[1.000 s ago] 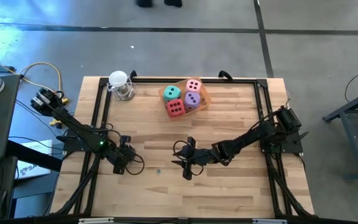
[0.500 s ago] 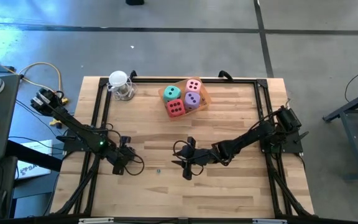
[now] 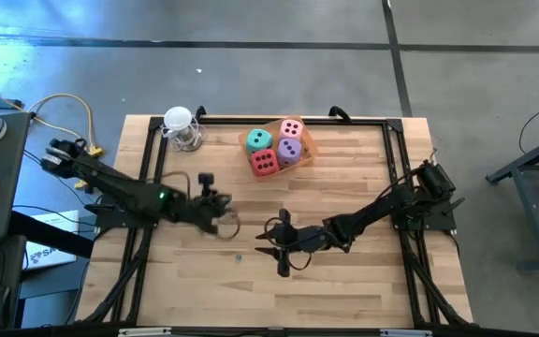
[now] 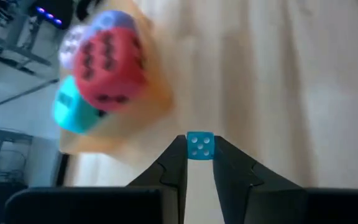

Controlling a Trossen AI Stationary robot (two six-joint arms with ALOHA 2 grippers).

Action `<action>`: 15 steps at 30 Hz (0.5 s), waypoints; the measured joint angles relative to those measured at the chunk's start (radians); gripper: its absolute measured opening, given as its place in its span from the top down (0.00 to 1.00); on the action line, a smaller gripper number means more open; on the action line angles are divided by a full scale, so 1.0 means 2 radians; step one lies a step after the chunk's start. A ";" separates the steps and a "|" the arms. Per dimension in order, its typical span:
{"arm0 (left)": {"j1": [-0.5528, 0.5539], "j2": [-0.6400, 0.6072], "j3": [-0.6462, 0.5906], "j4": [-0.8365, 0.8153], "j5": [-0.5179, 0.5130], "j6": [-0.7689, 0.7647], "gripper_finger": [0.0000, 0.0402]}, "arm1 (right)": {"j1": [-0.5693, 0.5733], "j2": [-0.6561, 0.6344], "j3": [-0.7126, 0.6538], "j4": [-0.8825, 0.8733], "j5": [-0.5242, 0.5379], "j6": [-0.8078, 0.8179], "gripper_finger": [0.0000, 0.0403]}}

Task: Pick & Place Dice
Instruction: Put the left light blue die into the bin

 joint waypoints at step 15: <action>0.372 0.045 0.012 0.194 0.314 0.126 0.88 | 0.026 -0.025 0.000 -0.004 -0.001 -0.061 0.66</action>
